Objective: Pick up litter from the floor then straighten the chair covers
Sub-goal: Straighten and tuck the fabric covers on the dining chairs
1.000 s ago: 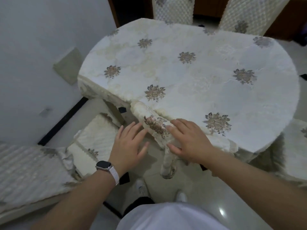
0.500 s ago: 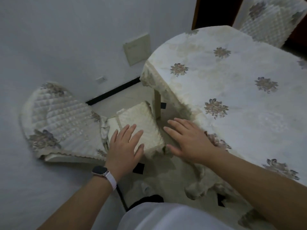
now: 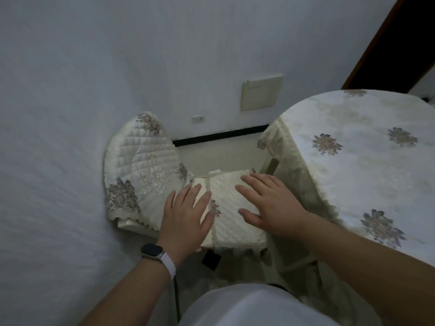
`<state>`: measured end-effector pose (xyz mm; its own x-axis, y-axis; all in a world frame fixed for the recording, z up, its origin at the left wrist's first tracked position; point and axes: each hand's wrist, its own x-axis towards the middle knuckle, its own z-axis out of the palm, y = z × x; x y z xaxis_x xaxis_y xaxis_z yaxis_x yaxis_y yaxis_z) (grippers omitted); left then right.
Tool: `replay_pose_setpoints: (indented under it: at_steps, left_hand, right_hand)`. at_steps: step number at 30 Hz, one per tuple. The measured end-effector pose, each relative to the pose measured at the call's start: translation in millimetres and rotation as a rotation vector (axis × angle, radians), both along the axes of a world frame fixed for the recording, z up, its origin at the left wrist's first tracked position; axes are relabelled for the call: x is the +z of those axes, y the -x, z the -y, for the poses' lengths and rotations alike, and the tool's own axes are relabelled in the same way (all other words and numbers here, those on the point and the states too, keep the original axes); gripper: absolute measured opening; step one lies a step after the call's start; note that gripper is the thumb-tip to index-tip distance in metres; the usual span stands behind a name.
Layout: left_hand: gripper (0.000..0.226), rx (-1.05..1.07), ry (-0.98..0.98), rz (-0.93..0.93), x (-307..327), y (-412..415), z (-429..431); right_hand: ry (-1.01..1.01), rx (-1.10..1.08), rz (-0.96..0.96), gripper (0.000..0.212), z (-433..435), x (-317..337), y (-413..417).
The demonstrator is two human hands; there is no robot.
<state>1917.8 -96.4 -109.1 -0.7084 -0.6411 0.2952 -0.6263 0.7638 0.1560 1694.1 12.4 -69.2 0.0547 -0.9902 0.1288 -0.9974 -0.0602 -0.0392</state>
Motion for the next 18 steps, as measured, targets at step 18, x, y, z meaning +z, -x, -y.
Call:
replay_pose_setpoints:
  at_steps: [18]
  left_hand:
    - [0.044, 0.546, -0.002, 0.083, 19.7, -66.7, 92.4]
  right_hand:
    - [0.075, 0.533, 0.124, 0.053, 211.9, -16.1, -28.6]
